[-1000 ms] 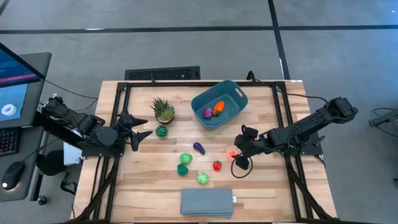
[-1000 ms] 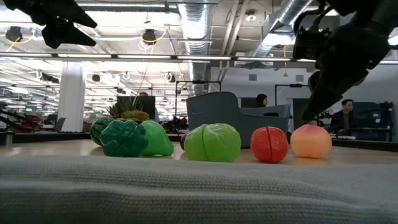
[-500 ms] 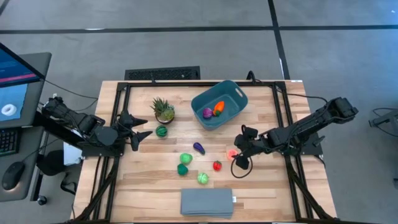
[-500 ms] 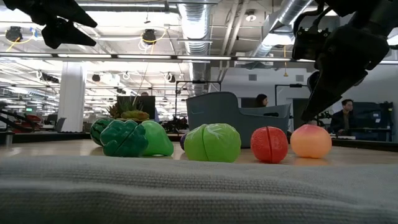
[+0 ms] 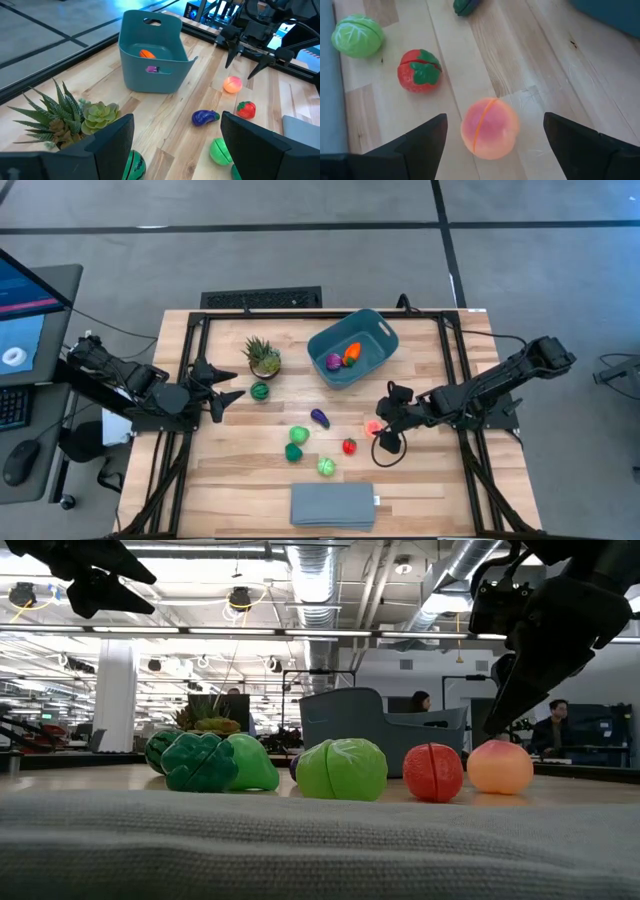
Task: Pick and placing Produce into tupperware
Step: Put the peach into the bin
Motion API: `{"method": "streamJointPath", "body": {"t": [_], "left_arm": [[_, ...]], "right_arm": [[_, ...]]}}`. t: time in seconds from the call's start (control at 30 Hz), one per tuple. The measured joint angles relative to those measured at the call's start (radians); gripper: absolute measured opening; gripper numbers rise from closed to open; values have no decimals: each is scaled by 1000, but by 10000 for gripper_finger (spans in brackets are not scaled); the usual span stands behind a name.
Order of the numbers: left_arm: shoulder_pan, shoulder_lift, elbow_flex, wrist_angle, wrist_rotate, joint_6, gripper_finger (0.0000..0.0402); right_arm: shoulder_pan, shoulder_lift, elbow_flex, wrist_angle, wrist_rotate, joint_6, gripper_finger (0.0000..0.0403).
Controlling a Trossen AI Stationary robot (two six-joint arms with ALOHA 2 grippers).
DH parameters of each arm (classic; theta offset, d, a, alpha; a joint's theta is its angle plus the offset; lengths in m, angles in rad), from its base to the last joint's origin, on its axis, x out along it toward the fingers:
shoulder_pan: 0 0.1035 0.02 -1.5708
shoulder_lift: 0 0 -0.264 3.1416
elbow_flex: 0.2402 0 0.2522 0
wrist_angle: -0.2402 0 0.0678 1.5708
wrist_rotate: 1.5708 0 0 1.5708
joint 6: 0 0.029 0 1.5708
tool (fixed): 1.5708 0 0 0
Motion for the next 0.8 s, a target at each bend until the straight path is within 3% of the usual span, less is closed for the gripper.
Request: {"method": "streamJointPath", "body": {"t": [0.6, 0.8], "left_arm": [[0, 0, 0, 0, 0, 0, 286], [0, 0, 0, 0, 1, -1, 286]], "right_arm": [[-17, 2, 0, 5, -27, 9, 357], [-17, 58, 0, 53, -29, 10, 357]]}}
